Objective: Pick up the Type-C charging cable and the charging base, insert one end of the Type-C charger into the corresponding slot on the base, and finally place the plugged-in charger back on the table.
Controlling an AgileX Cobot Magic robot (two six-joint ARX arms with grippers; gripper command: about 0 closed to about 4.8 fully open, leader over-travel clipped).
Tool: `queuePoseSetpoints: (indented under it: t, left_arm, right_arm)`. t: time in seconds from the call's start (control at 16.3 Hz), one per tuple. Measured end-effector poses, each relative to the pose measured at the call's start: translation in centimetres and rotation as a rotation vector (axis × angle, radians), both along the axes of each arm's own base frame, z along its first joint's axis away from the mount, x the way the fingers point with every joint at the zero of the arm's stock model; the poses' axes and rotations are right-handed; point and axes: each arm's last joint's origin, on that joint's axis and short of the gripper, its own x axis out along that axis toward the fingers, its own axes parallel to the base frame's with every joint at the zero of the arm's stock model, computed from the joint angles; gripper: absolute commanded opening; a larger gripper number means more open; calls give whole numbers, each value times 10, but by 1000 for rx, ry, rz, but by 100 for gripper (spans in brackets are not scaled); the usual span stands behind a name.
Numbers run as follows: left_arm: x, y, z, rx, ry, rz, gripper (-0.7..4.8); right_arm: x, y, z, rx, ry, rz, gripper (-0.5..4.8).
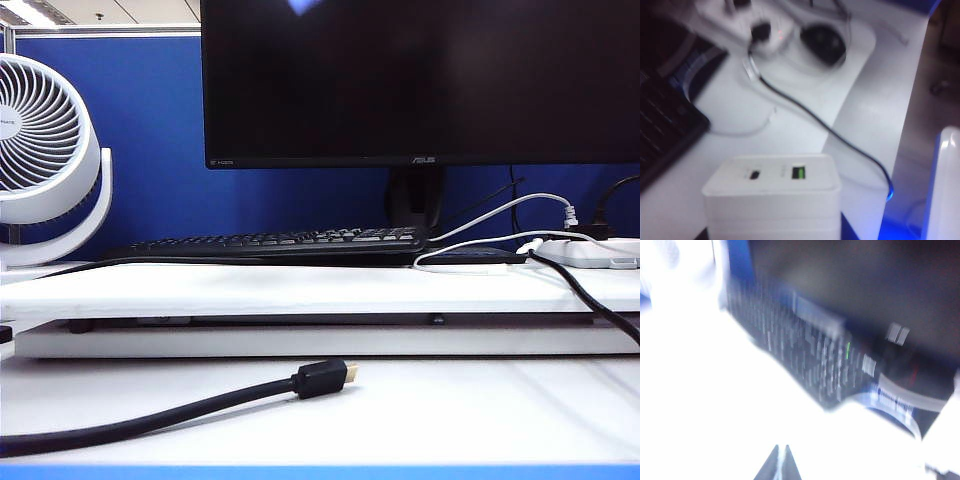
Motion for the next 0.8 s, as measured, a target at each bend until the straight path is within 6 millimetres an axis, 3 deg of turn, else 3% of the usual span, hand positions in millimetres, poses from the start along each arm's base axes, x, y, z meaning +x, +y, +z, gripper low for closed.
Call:
queuePoseSetpoints:
  t: [0.12,0.18,0.31,0.68,0.8]
  left_arm:
    - [-22,17,25,-62,-69,-1,-6]
    - [-39,30,41,-106,-106,6,-6]
    - [-58,44,56,-153,-138,15,-6]
    - [-66,51,61,-207,-61,71,-6]
    - [-66,51,61,-208,-59,72,-6]
  right_arm:
    - [19,6,-10,-101,119,33,-1]
    - [40,12,-18,-184,206,40,-1]
    - [65,17,-43,-360,316,45,-1]
    - [100,27,-86,-555,402,131,1]
    - [109,29,-97,-593,418,166,82]
